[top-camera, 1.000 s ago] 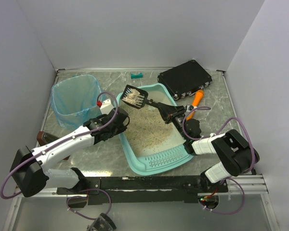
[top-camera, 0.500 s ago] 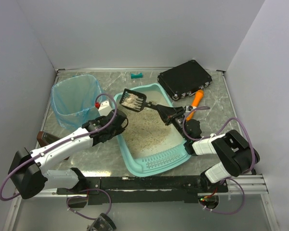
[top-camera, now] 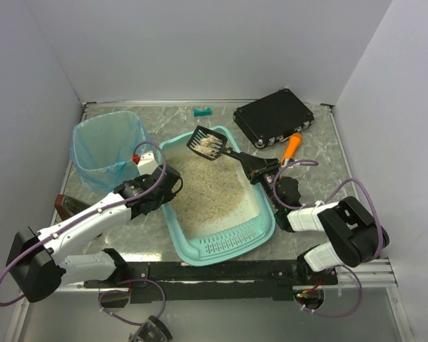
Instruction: Clean the litter box
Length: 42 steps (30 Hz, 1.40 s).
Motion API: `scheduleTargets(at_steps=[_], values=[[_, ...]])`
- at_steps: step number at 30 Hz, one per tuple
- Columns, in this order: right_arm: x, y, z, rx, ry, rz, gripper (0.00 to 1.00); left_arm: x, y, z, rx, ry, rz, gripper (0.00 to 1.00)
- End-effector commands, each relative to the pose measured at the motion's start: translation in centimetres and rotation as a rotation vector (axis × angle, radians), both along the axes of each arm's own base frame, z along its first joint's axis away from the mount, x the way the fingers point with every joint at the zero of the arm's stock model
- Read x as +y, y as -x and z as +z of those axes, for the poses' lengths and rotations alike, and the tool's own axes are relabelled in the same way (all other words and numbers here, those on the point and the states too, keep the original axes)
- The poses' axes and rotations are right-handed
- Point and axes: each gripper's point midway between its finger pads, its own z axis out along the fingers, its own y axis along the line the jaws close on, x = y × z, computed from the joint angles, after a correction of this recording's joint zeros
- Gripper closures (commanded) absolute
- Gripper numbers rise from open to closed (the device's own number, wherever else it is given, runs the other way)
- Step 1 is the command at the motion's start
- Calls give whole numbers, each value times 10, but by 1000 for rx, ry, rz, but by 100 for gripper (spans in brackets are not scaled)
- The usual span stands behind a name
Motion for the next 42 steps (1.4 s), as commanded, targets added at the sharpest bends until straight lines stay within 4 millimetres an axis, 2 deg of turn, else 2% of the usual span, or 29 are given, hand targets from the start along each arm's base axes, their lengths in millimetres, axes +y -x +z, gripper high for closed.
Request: scheduleTargets(at_steps=[1,3,6,9,11,12,13,15,19,22,24,28,32,35,36,37,39,41,42], values=[[-6,7,24,-83,7,-16,100,-34,-46,110,-344,380,92,99],[-7,10,18,-76,57,-16,100,-36,-47,111,-348,378,86,99],[-18,21,21,-99,146,-31,100,-40,-50,115,-363,361,54,99],[-25,28,8,-48,273,-35,100,-43,-53,115,-367,311,4,99],[-27,30,9,-67,354,-35,100,-47,-56,118,-373,304,-7,99],[-29,33,17,-88,365,-38,100,-48,-57,119,-380,285,-30,99],[-27,37,8,-53,382,-10,100,-51,-59,123,-391,285,-43,99],[-28,41,8,-49,374,2,100,-55,-63,123,-400,260,-68,99],[-18,49,1,-35,393,88,100,-62,-71,127,-432,218,-122,99],[-25,52,0,-30,336,97,100,-67,-79,132,-460,183,-149,99],[-37,49,-6,3,357,74,100,-65,-86,129,-465,131,-162,99],[-24,49,12,-84,439,153,100,-70,-98,133,-499,64,-233,99],[-49,40,4,-47,426,84,100,-65,-119,131,-489,27,-247,99],[-34,44,14,-118,447,185,100,-69,-131,135,-510,22,-297,99],[-33,43,14,-115,418,189,100,-71,-134,135,-513,8,-320,99],[-42,39,11,-106,404,157,100,-74,-138,144,-534,10,-334,99],[-49,35,6,-88,397,135,100,-80,-144,142,-532,-13,-389,99],[-41,37,16,-135,412,189,100,-83,-149,141,-530,-33,-418,99],[-39,36,18,-138,405,201,100,-82,-151,139,-525,-51,-420,95]])
